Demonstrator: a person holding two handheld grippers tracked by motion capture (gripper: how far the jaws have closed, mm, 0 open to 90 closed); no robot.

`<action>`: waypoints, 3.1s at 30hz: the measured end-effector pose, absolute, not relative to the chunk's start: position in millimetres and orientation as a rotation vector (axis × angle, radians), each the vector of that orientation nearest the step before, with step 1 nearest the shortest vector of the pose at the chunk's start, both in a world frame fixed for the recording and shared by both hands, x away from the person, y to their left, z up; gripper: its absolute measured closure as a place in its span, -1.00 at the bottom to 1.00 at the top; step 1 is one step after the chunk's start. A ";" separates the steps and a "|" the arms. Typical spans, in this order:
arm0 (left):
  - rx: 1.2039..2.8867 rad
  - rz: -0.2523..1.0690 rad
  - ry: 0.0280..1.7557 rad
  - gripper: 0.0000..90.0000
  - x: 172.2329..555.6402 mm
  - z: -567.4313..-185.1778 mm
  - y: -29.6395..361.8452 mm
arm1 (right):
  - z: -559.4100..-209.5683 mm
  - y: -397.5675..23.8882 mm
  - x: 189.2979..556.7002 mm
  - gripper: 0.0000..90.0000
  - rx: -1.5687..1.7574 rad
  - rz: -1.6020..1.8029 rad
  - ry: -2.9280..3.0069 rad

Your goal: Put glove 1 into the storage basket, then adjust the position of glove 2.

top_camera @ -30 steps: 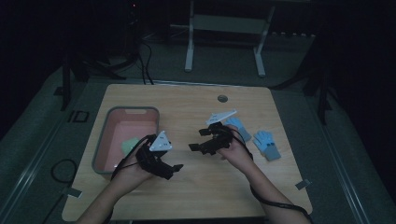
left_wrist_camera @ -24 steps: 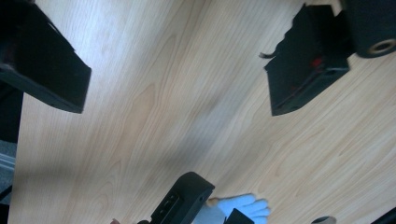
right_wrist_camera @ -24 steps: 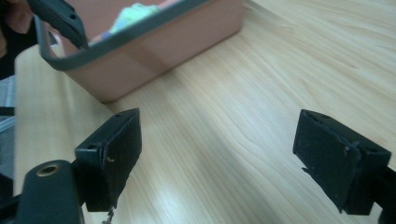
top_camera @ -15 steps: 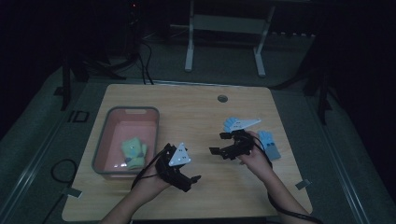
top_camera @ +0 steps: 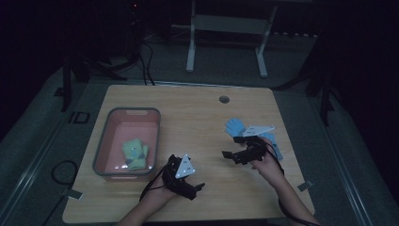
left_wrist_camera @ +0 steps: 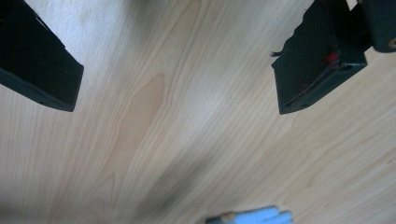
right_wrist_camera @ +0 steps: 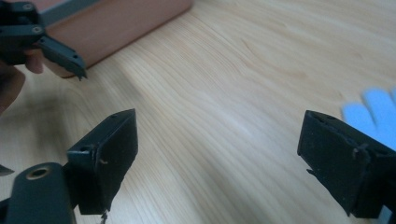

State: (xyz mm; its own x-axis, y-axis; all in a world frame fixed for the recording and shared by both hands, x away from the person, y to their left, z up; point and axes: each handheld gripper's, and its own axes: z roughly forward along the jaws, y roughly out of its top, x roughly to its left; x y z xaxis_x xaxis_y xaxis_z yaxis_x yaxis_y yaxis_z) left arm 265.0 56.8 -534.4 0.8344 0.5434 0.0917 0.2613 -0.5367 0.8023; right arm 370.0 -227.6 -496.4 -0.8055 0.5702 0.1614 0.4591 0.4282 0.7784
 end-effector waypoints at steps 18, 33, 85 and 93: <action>2.052 0.409 0.675 -0.96 260.8 -558.2 79.3 | -516.1 -264.9 391.8 -0.12 1.062 1.187 2.371; 2.030 0.426 0.685 -0.96 259.0 -558.0 82.9 | -522.3 -272.1 432.2 0.17 1.127 1.062 2.362; 1.910 0.437 0.583 -0.96 253.7 -553.6 77.5 | -477.0 -207.3 377.4 0.94 1.394 1.068 2.190; 1.888 0.442 0.584 -0.96 259.4 -556.9 77.6 | -481.9 -184.1 330.0 0.94 1.451 1.124 2.161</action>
State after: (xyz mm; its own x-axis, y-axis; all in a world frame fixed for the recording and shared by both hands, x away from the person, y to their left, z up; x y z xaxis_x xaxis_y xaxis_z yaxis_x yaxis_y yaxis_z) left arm 259.4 77.6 -556.9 0.8119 0.5828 0.0337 0.1907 -0.3194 0.9282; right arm 330.0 -184.1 -481.9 -0.4421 0.8813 0.1666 0.6425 0.1815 0.7445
